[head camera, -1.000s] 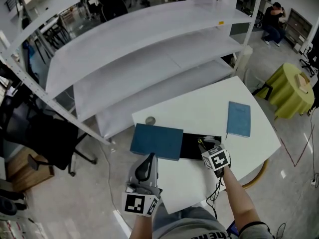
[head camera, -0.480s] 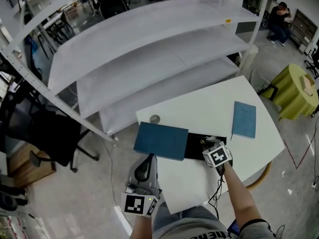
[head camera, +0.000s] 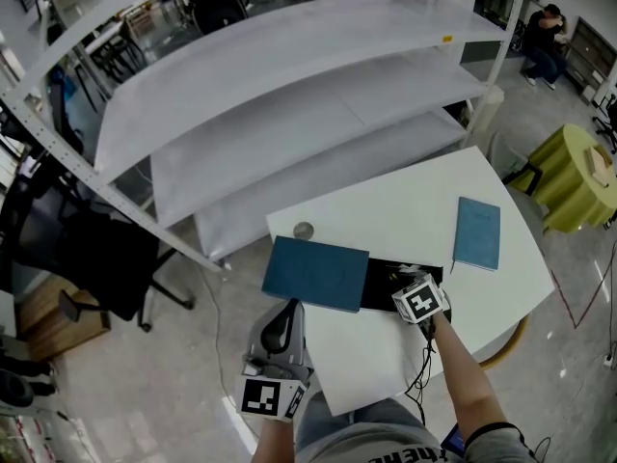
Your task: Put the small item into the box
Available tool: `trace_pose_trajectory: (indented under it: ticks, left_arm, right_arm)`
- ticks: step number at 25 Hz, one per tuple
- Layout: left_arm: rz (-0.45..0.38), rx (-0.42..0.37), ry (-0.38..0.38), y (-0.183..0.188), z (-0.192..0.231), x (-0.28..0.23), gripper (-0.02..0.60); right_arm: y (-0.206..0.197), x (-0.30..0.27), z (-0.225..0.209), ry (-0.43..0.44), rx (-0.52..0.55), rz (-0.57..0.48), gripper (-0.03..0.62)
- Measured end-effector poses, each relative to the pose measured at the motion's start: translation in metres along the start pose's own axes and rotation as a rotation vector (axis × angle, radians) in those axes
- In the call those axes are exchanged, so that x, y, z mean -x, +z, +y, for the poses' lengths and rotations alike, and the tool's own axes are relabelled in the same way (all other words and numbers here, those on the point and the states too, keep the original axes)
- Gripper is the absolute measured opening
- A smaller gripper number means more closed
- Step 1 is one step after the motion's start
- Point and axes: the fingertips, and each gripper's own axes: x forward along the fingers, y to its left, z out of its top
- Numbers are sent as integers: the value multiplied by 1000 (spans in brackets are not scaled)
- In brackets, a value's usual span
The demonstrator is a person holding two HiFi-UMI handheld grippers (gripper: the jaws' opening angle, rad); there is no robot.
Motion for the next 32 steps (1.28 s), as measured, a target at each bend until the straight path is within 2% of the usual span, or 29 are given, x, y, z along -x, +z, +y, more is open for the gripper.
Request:
trace_pose_trajectory:
  ticks: [9, 12, 15, 21, 32]
  left_arm:
    - [2, 1, 3, 0, 1, 1, 12]
    - [1, -1, 1, -1, 0, 2, 12]
    - [-2, -1, 0, -1, -2, 3, 12]
    - [-13, -4, -14, 2, -7, 2, 12]
    - [-26, -12, -50, 4, -19, 4, 12]
  right_arm:
    - [6, 2, 0, 16, -22, -31, 72]
    - [8, 5, 2, 29, -28, -62, 103]
    - [10, 11, -1, 16, -43, -109, 103]
    - [13, 34, -4, -14, -101, -198, 3]
    - [25, 80, 12, -39, -130, -389, 2]
